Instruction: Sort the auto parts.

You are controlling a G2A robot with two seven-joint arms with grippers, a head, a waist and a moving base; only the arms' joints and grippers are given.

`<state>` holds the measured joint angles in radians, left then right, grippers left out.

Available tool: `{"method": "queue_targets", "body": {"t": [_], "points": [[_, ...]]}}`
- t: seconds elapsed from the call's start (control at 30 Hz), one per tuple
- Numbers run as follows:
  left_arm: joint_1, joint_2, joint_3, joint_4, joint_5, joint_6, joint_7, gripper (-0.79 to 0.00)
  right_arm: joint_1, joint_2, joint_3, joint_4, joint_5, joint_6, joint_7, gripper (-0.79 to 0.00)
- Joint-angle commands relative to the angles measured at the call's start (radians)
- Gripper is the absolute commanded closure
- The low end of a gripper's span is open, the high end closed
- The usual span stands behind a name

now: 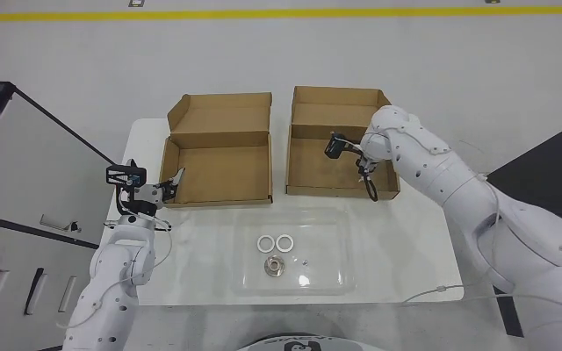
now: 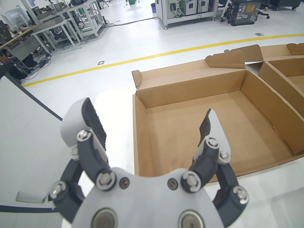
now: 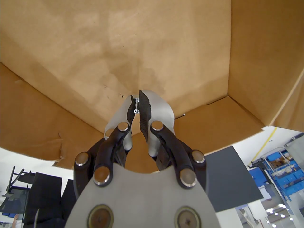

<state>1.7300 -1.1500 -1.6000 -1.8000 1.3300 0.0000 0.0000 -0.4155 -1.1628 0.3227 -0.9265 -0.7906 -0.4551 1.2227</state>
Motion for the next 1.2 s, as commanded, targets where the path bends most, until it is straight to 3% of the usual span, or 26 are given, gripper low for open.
{"method": "queue_targets", "body": {"t": [0.0,0.17,0.33,0.47,0.53,0.57,0.9,1.17], "points": [[0.000,0.000,0.000,0.000,0.000,0.000,0.000,-0.785,0.000,-0.005,0.001,0.011,-0.001,-0.002,0.001,0.000],[0.000,0.000,0.000,0.000,0.000,0.000,0.000,-0.785,0.000,-0.018,0.005,0.034,-0.005,-0.007,0.001,-0.015],[0.000,0.000,0.000,0.000,0.000,0.000,0.000,-0.785,0.000,-0.028,0.011,0.053,-0.006,-0.009,-0.001,-0.339],[0.000,0.000,0.000,0.000,0.000,0.000,0.000,-0.785,0.001,-0.035,0.019,0.061,-0.005,-0.011,-0.002,-0.394],[0.000,0.000,0.000,0.000,0.000,0.000,0.000,-0.785,0.003,-0.037,0.024,0.060,-0.008,-0.013,0.000,-0.683],[0.000,0.000,0.000,0.000,0.000,0.000,0.000,-0.785,0.004,-0.037,0.026,0.059,-0.007,-0.014,0.002,-0.785],[0.000,0.000,0.000,0.000,0.000,0.000,0.000,-0.785,0.010,-0.018,0.078,0.013,-0.015,-0.020,0.012,-0.785],[0.000,0.000,0.000,0.000,0.000,0.000,0.000,-0.785,-0.014,0.049,0.183,-0.127,-0.014,-0.046,0.006,-0.785]]}}
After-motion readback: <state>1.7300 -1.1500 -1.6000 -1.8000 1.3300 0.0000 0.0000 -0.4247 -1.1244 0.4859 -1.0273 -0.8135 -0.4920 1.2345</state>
